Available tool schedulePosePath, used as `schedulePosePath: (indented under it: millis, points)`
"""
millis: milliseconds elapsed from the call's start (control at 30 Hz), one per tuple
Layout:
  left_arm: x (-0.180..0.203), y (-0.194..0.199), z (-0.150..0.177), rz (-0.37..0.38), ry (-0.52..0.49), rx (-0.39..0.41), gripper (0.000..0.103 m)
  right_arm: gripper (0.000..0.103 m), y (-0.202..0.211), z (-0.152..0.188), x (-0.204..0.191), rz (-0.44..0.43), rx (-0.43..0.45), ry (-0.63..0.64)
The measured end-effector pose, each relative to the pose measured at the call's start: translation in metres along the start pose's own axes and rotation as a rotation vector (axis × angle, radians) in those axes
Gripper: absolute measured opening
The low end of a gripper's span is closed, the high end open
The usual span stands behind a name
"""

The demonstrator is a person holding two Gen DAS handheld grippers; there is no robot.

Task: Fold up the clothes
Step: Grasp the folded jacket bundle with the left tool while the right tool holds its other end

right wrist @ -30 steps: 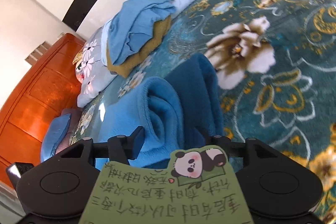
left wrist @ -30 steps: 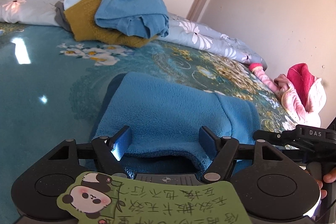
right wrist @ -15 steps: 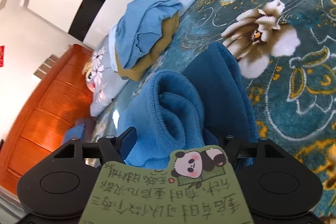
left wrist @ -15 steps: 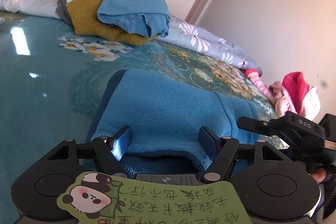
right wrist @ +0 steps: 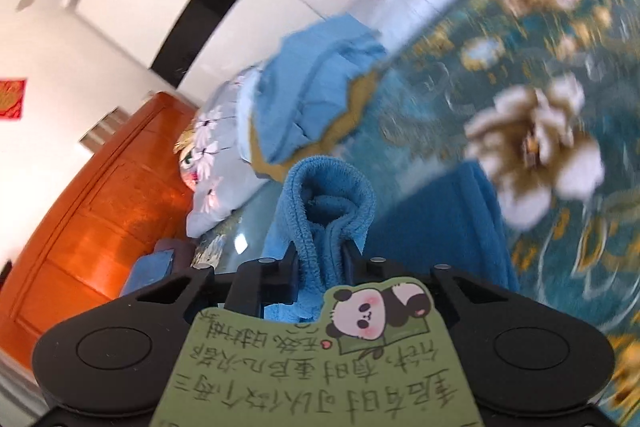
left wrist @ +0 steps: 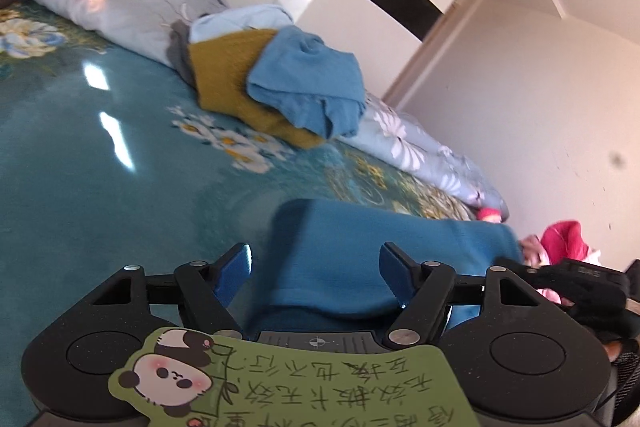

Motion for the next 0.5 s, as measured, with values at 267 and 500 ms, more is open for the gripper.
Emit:
schedulePosePath:
  millis: [267,500]
  points:
    - [0.007,-0.023,0.007,-0.026,-0.012,-0.062,0.069,0.021,0.020,-0.003,0.049,0.113,-0.032,-0.027]
    - [0.022,-0.046,0.024,-0.021,-0.066,-0.110,0.070,0.020,0.024,0.008,0.086,0.133,-0.017,-0.121]
Point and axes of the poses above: each gripper's, at about its wrist camera, not at the fingertips, and y roughly against the way its jaws point, x to its right, z to its underside, the point moved 8 cm from there along -y, roughly the way its jaws point, and after that the axes turned 15 degrees about -z, right-handed, at the moved point
